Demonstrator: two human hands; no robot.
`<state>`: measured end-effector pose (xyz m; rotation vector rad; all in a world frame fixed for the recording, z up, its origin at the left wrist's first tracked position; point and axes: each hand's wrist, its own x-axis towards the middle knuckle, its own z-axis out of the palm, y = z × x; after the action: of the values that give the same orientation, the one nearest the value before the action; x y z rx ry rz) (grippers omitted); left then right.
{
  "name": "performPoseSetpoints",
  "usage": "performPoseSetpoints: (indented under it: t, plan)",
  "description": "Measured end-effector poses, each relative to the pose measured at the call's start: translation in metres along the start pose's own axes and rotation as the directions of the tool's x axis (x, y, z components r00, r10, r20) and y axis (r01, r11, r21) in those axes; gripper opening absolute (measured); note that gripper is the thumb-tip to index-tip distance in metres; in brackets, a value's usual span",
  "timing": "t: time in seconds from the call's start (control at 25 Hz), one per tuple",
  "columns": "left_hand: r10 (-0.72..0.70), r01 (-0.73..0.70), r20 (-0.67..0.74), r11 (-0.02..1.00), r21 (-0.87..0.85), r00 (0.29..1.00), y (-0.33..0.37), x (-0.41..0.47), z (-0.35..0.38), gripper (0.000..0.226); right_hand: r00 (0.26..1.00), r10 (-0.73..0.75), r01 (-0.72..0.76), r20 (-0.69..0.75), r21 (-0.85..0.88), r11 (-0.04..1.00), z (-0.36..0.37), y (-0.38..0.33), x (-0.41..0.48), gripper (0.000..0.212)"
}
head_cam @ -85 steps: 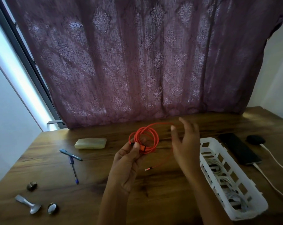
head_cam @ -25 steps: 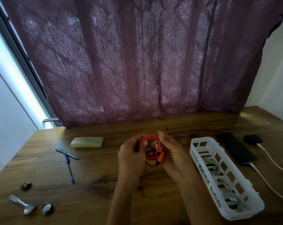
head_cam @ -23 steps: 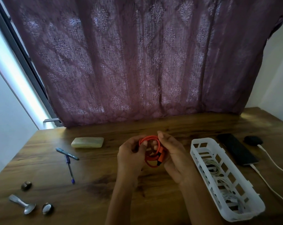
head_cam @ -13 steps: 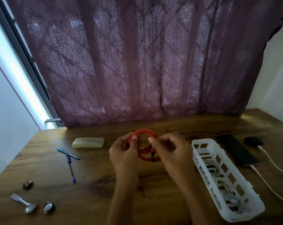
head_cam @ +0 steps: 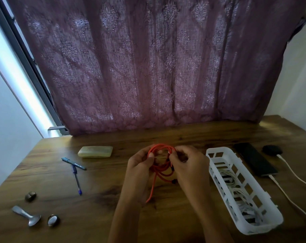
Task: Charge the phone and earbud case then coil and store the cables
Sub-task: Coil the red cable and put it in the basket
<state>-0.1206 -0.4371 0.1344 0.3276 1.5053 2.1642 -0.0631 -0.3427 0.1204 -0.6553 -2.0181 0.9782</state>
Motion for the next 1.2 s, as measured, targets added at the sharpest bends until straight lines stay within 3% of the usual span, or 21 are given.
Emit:
performPoseSetpoints:
  t: [0.16, 0.28, 0.48, 0.64, 0.76, 0.84, 0.92, 1.08, 1.2]
  plan:
    - [0.041, -0.041, -0.005, 0.999, -0.004, 0.999, -0.002, 0.001, 0.001, 0.028, 0.987, 0.134, -0.145, 0.091, 0.128, 0.981, -0.008, 0.002, 0.006, 0.005]
    - [0.145, -0.141, -0.029, 0.983, 0.115, 0.989, -0.008, 0.004, 0.003, 0.029, 0.949, 0.252, -0.301, 0.191, 0.305, 0.903, -0.013, 0.002, 0.009, 0.009]
    - [0.279, -0.251, -0.097, 0.94, 0.231, 0.955, -0.013, 0.008, 0.007, 0.031, 0.951, 0.186, -0.274, 0.249, 0.391, 0.879, -0.02, -0.004, 0.01, 0.014]
    - [0.265, -0.242, -0.104, 0.95, 0.196, 0.959, -0.015, 0.009, 0.006, 0.03, 0.902, 0.213, -0.393, 0.376, 0.51, 0.765, -0.032, -0.002, 0.018, 0.009]
    - [0.277, -0.247, -0.178, 0.953, 0.173, 0.944, -0.013, 0.014, -0.004, 0.03, 0.919, 0.145, -0.303, 0.367, 0.422, 0.854, -0.044, 0.006, 0.025, 0.008]
    - [0.242, -0.228, -0.222, 0.97, 0.088, 0.945, -0.012, 0.019, -0.013, 0.029, 0.901, 0.127, -0.308, 0.415, 0.408, 0.859, -0.052, 0.014, 0.027, 0.017]
    - [0.211, -0.219, -0.233, 0.976, -0.009, 0.949, -0.011, 0.021, -0.017, 0.028, 0.854, 0.125, -0.412, 0.504, 0.51, 0.755, -0.053, 0.024, 0.027, 0.03]
    - [0.152, -0.221, -0.302, 0.953, -0.208, 0.941, -0.009, 0.023, -0.016, 0.024, 0.82, 0.034, -0.552, 0.571, 0.774, 0.311, -0.038, 0.041, 0.021, 0.062]
    - [0.127, -0.236, -0.332, 0.921, -0.311, 0.935, -0.009, 0.024, -0.019, 0.025, 0.835, -0.002, -0.534, 0.551, 0.81, 0.241, -0.023, 0.04, 0.015, 0.058]
